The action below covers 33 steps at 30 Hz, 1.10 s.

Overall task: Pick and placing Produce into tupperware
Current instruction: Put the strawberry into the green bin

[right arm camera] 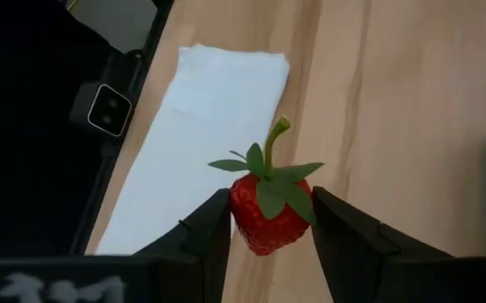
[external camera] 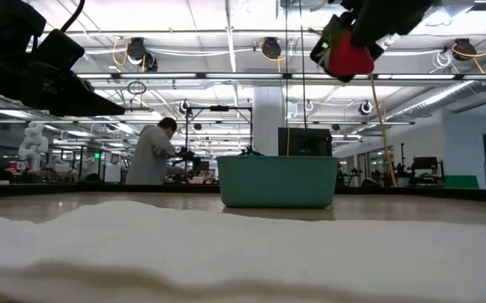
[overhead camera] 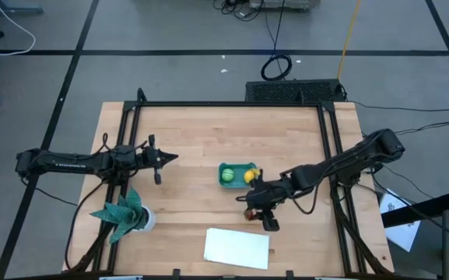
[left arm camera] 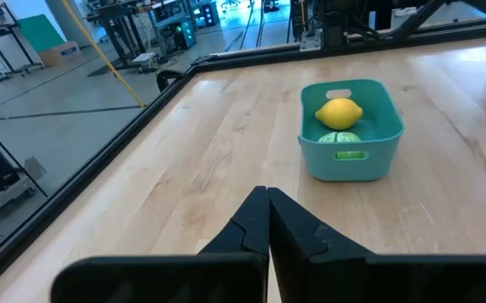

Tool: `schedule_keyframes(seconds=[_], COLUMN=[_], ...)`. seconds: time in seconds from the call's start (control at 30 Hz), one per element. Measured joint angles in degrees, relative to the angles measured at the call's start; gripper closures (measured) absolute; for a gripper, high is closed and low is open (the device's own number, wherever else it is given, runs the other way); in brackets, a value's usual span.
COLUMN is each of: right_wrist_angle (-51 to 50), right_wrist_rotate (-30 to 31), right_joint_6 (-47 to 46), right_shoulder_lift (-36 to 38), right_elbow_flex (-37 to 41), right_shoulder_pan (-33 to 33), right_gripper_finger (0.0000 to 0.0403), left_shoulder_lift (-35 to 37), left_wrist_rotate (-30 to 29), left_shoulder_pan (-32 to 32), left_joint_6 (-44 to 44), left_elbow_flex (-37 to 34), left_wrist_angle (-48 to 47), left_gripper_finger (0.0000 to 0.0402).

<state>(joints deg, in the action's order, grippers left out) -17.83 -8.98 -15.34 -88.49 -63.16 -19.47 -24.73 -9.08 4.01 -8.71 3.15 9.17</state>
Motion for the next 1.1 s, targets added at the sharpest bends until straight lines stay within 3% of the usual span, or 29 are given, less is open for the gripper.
schedule_keyframes(seconds=[1.1], right_wrist_angle=[-6.2], right_wrist_rotate=[3.1], right_joint_6=[0.9], right_shoulder_lift=[11.9], right_elbow_flex=[0.0], right_shoulder_pan=[4.6], right_gripper_finger=[0.0264], left_shoulder_lift=[0.0], left_wrist_rotate=[0.0], left_shoulder_pan=[0.0], left_joint_6=[-0.3], left_elbow_flex=[0.0], left_wrist_angle=[0.0], left_gripper_finger=[0.0401])
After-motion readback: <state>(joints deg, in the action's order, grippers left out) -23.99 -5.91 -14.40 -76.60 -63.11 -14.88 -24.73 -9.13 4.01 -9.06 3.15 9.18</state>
